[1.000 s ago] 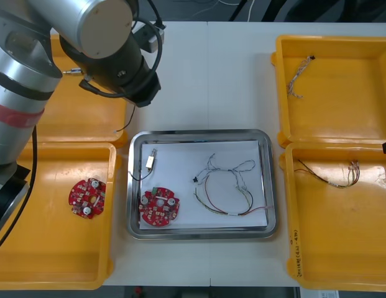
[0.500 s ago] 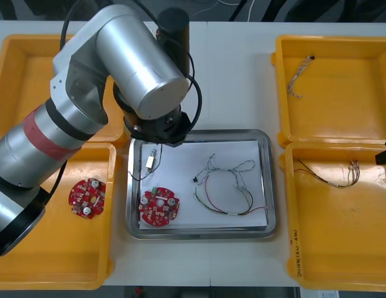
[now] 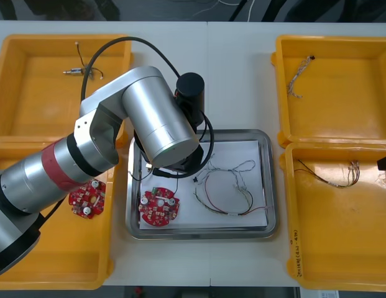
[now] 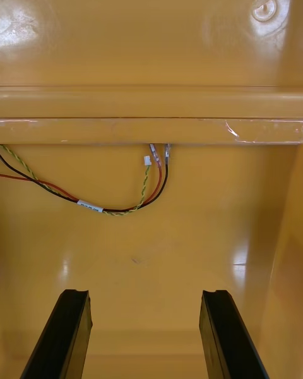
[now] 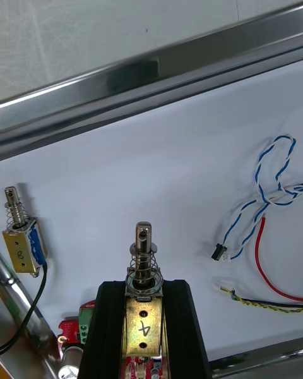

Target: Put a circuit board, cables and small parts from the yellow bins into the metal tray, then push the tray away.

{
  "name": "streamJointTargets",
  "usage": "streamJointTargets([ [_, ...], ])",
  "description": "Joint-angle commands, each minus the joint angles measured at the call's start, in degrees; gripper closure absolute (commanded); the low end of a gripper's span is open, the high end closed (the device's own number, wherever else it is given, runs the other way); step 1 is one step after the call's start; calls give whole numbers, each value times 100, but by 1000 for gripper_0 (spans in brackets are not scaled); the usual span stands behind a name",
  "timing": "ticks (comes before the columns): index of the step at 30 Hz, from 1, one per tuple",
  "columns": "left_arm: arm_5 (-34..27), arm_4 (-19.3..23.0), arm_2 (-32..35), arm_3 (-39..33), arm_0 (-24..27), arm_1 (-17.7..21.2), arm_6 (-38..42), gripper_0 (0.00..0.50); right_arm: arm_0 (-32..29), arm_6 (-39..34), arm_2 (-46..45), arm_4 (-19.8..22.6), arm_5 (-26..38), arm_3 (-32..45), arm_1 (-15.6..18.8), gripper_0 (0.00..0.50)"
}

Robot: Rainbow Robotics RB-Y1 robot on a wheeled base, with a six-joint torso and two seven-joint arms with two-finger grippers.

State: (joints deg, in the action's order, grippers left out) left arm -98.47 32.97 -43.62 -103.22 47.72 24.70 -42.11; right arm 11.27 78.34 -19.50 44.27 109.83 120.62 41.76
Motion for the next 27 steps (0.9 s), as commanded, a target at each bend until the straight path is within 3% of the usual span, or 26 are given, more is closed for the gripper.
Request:
streamJointTargets([
  [1, 232, -89, -208, 162, -52, 123, 247, 500, -82, -170, -221, 11, 17, 119, -62, 0],
  [17, 803, -239, -384, 698, -96, 132, 265, 488, -266, -179, -344, -15, 17, 497, -185, 0],
  [21, 882, -256, -419, 689, -113, 184, 265, 403, -266, -196, -353, -15, 17, 524, -221, 0],
  [22, 882, -256, -419, 689, -113, 184, 265, 403, -266, -196, -353, -15, 17, 524, -221, 0],
  [24, 909, -265, -455, 689, -113, 184, 265, 246, -275, -196, -379, -15, 17, 541, -238, 0],
  [26, 909, -283, -472, 689, -113, 193, 274, 118, -275, -205, -379, -15, 17, 550, -238, 0],
  [27, 909, -283, -472, 689, -113, 193, 265, 81, -275, -205, -370, -15, 17, 550, -238, 0],
])
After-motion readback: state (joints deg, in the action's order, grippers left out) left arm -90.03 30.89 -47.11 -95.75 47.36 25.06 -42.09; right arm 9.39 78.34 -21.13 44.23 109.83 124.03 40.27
